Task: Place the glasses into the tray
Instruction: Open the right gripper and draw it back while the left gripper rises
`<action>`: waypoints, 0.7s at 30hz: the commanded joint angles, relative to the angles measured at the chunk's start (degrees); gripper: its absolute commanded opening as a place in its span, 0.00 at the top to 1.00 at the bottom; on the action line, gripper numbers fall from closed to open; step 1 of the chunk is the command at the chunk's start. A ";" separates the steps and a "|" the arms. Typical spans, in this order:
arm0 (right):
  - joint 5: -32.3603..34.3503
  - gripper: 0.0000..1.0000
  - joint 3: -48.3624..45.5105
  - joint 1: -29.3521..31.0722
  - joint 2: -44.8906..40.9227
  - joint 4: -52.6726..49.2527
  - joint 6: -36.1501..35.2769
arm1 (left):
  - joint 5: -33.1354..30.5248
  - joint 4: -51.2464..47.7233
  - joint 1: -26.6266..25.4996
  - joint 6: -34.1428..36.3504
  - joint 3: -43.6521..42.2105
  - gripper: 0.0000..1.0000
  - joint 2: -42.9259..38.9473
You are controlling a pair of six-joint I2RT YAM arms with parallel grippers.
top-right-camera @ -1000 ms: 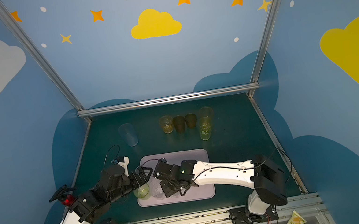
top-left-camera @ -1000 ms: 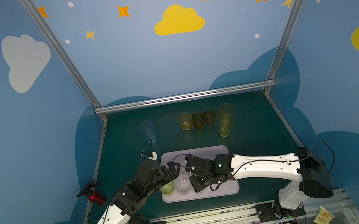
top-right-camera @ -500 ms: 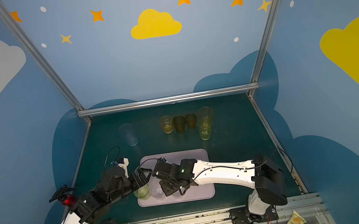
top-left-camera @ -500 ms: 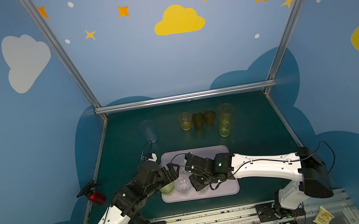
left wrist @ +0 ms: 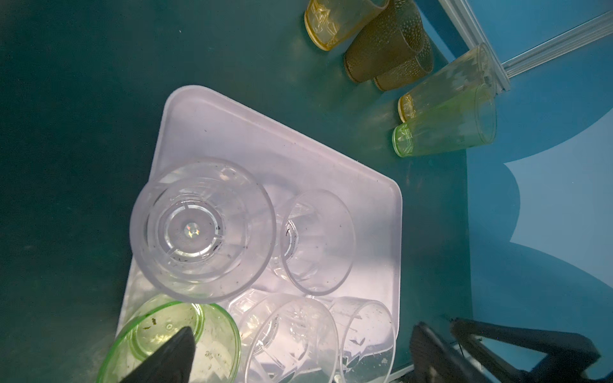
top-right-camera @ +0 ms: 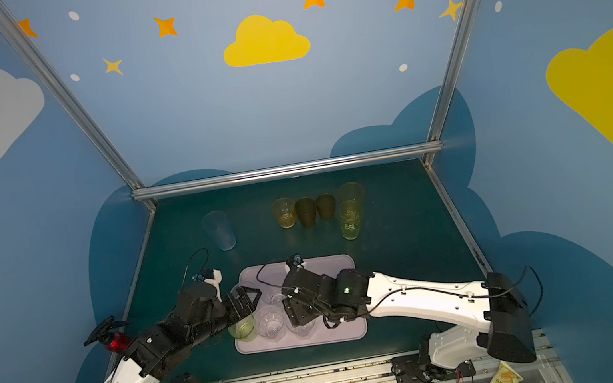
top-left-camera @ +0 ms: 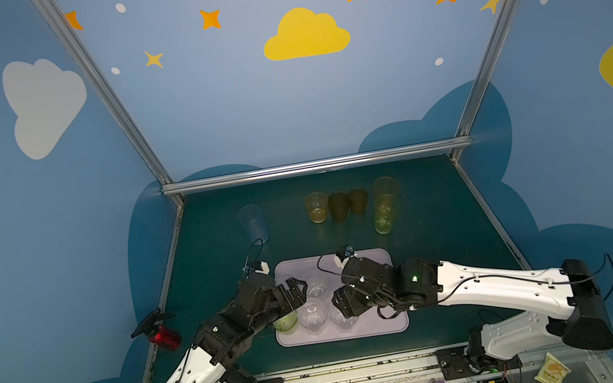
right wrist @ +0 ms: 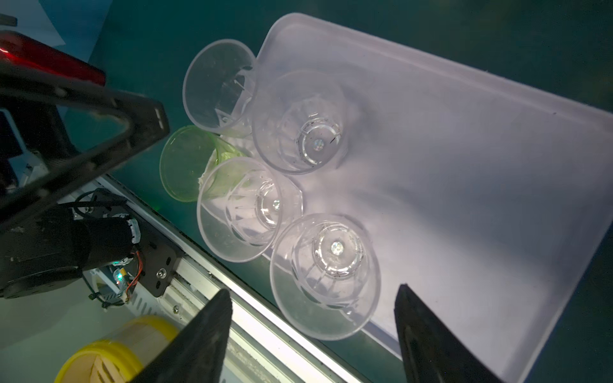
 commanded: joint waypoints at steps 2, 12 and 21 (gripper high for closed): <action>4.55 0.18 -4.06 -1.21 -5.01 2.16 -0.55 | 0.02 1.85 0.14 0.78 2.93 0.00 3.25; 4.66 0.14 -13.38 -3.83 -16.97 5.77 -3.04 | -1.23 3.22 0.34 1.54 10.01 0.00 15.62; 1.74 0.14 -19.05 -6.26 -24.28 6.89 -2.70 | -2.40 4.28 1.53 1.67 18.23 0.00 27.07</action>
